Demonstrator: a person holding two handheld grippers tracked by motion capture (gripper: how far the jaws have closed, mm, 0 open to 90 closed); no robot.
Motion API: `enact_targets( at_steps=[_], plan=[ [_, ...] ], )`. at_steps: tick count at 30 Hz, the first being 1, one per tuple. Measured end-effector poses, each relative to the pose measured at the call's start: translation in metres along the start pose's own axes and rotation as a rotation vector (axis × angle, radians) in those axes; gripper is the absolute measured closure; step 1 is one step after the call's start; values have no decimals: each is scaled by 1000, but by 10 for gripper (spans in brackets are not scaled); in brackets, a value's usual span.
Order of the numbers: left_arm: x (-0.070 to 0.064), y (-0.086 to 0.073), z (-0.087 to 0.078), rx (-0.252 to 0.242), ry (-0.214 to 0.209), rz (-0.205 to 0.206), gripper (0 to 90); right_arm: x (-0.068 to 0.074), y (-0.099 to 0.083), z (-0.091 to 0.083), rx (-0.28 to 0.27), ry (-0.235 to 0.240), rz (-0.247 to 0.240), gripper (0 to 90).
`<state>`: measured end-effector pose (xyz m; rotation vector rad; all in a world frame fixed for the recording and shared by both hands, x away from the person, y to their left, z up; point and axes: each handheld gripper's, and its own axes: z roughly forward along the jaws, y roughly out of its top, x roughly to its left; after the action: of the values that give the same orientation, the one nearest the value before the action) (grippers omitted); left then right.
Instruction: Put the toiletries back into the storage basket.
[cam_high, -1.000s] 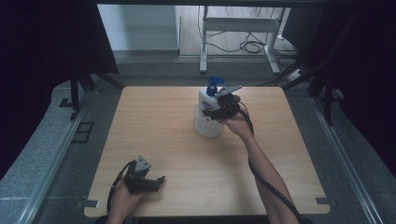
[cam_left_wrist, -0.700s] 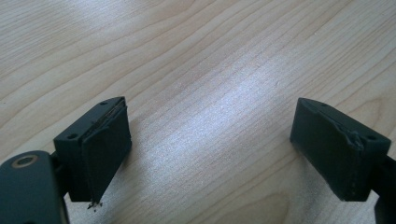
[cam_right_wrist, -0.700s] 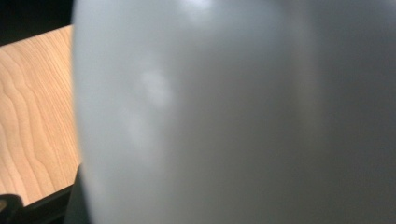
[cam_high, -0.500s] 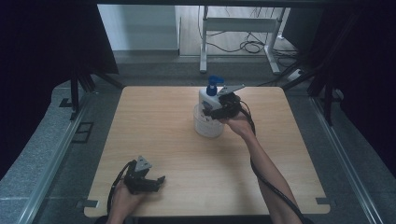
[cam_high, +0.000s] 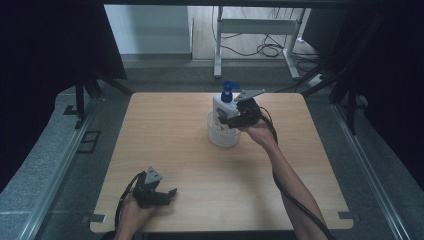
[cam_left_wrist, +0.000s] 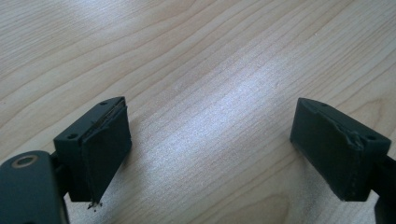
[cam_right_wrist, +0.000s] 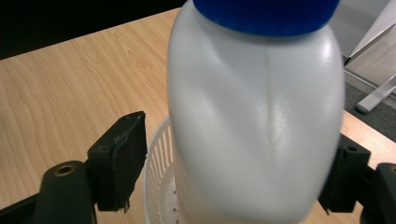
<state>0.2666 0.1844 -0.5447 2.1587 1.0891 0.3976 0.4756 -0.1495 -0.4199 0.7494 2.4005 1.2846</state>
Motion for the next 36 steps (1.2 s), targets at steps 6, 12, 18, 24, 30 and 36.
enact_targets(
  at_steps=[6,12,18,24,30,36],
  plan=[
    [0,0,0,0,-1,0,116,3,0,-6,4,1,-6,184],
    [0,0,0,-1,-1,-3,116,5,-2,-11,2,2,-8,174],
    [0,0,0,1,-1,0,116,7,-6,-17,0,4,-2,155],
    [0,0,0,0,-1,-1,116,9,-8,-23,1,1,12,132],
    [0,0,0,0,-1,-1,116,14,-10,-30,3,-8,10,127],
    [0,0,0,1,-1,0,116,20,-10,-38,10,-19,-2,124]
  ],
)
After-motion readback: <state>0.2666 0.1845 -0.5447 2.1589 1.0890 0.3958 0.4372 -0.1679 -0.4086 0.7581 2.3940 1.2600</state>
